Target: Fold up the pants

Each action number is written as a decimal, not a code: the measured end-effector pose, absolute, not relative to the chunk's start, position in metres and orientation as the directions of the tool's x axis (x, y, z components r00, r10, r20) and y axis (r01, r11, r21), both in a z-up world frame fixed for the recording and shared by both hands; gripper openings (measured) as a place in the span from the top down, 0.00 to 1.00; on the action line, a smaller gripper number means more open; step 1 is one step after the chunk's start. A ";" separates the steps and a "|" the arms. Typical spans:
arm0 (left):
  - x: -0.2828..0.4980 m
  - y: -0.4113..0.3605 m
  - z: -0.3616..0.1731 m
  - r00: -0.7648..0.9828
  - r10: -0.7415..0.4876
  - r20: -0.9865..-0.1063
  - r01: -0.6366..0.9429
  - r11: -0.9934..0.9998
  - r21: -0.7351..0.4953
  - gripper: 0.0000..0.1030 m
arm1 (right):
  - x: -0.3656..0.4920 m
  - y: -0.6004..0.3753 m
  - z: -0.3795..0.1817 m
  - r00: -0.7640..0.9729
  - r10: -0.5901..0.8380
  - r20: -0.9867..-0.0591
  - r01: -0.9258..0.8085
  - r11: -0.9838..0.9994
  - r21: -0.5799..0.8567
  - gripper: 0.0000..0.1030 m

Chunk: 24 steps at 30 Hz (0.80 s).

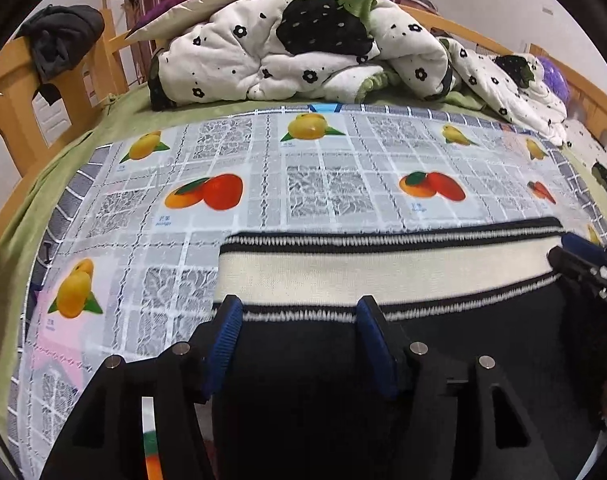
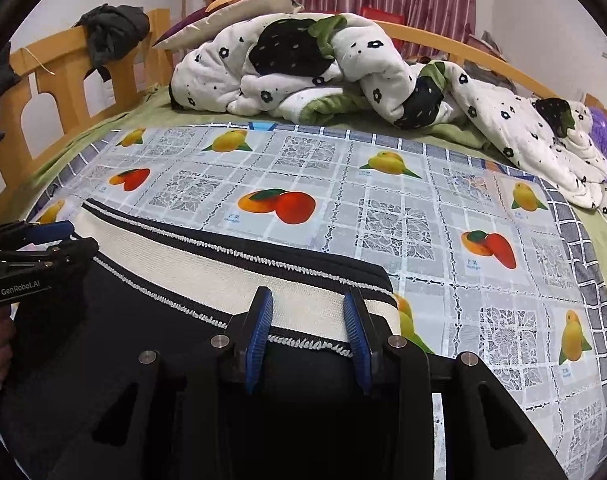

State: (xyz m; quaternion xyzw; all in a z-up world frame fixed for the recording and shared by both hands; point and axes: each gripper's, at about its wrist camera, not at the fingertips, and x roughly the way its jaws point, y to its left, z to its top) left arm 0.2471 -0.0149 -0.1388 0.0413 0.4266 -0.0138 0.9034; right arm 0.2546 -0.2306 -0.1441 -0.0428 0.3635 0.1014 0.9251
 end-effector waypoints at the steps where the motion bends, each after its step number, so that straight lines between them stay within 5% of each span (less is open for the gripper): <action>1: 0.244 -0.014 -0.138 0.631 0.010 -0.776 0.066 0.996 0.066 0.43 | 0.254 -0.231 -0.144 0.714 0.159 -0.682 -0.227 0.974 -0.011 0.63; 6: 0.233 0.006 -0.137 0.597 -0.017 -0.802 0.072 0.997 0.033 0.39 | 0.247 -0.242 -0.138 0.715 0.165 -0.680 -0.249 0.968 -0.027 0.62; 13: 0.232 0.044 -0.155 0.500 -0.200 -0.843 0.028 0.976 -0.215 0.38 | 0.244 -0.275 -0.139 0.660 0.183 -0.729 -0.219 0.975 0.047 0.52; 16: 0.235 0.048 -0.164 0.492 -0.267 -0.829 0.030 0.956 -0.290 0.47 | 0.246 -0.283 -0.144 0.631 0.218 -0.745 -0.201 0.973 0.114 0.54; 17: 0.236 0.047 -0.165 0.490 -0.300 -0.819 0.040 0.945 -0.323 0.58 | 0.247 -0.284 -0.145 0.625 0.221 -0.749 -0.199 0.973 0.120 0.56; 18: 0.236 0.047 -0.165 0.495 -0.311 -0.811 0.037 0.941 -0.337 0.62 | 0.249 -0.283 -0.147 0.615 0.245 -0.749 -0.211 0.967 0.143 0.68; 20: 0.236 0.041 -0.162 0.522 -0.291 -0.801 0.052 0.949 -0.311 0.69 | 0.252 -0.283 -0.149 0.617 0.281 -0.735 -0.217 0.959 0.184 0.75; 24: 0.253 0.038 -0.157 0.540 -0.259 -0.801 0.062 0.961 -0.270 0.69 | 0.260 -0.275 -0.150 0.647 0.249 -0.721 -0.207 0.967 0.149 0.75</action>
